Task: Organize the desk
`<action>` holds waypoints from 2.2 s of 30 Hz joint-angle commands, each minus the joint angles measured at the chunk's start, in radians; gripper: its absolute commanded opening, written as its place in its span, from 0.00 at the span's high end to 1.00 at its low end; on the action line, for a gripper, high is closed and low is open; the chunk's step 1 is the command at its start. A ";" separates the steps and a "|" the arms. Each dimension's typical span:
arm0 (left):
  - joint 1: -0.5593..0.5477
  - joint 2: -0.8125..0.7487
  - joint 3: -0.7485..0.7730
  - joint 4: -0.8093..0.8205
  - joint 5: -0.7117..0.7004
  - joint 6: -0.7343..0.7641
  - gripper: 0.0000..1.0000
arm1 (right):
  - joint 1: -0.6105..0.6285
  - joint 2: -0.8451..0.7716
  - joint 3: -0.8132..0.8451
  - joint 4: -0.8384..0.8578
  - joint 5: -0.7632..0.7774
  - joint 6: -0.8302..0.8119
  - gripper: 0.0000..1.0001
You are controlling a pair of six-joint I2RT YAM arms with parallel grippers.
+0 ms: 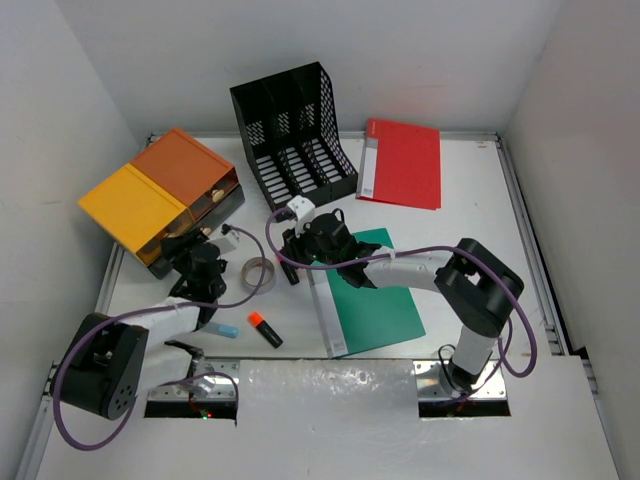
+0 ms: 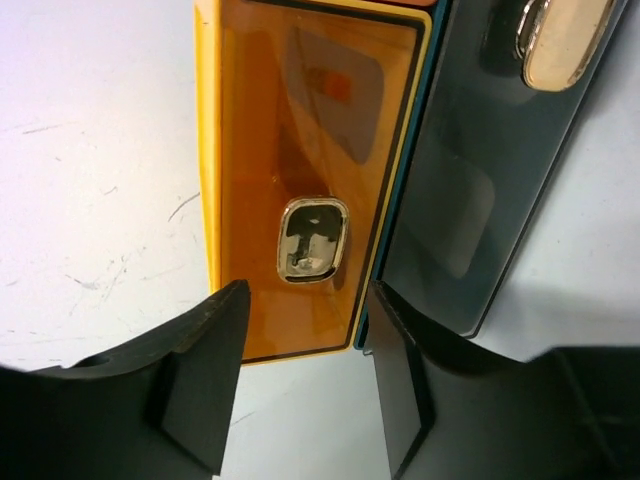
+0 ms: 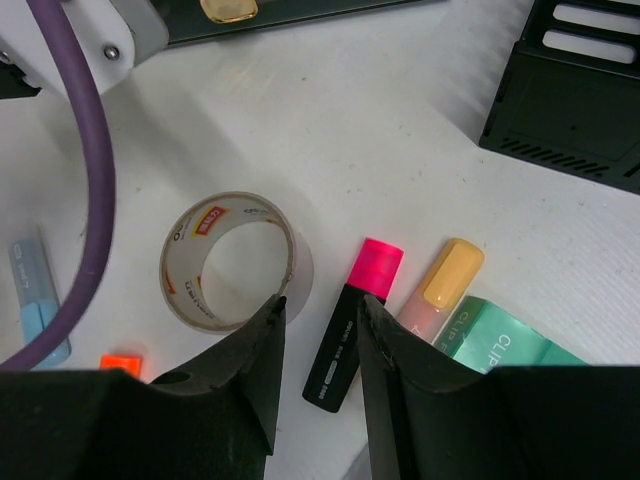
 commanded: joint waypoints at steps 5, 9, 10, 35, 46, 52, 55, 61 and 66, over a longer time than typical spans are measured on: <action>-0.011 -0.181 0.197 -0.367 0.127 -0.291 0.44 | -0.005 -0.033 0.015 -0.006 0.004 -0.018 0.66; -0.002 -0.262 0.298 -0.581 0.192 -0.357 0.25 | -0.005 -0.019 0.043 -0.029 0.000 -0.019 0.64; 0.004 -0.258 0.312 -0.611 0.195 -0.381 0.25 | -0.005 -0.018 0.046 -0.028 -0.006 -0.017 0.63; -0.021 0.084 0.007 0.203 -0.048 0.065 0.24 | -0.011 -0.024 0.003 0.001 0.011 -0.022 0.62; -0.016 0.250 -0.004 0.418 -0.092 0.174 0.38 | -0.018 -0.038 -0.019 0.007 0.011 -0.031 0.61; -0.016 0.282 0.019 0.447 -0.138 0.169 0.37 | -0.023 -0.064 -0.002 -0.032 -0.034 -0.046 0.61; -0.016 0.287 0.028 0.444 -0.141 0.157 0.37 | -0.025 -0.061 0.027 -0.077 -0.037 -0.049 0.61; -0.016 0.331 0.005 0.550 -0.135 0.189 0.37 | -0.023 -0.059 0.070 -0.164 -0.032 -0.042 0.61; -0.016 0.425 -0.029 0.696 -0.114 0.241 0.39 | -0.023 -0.070 0.109 -0.236 -0.002 -0.038 0.61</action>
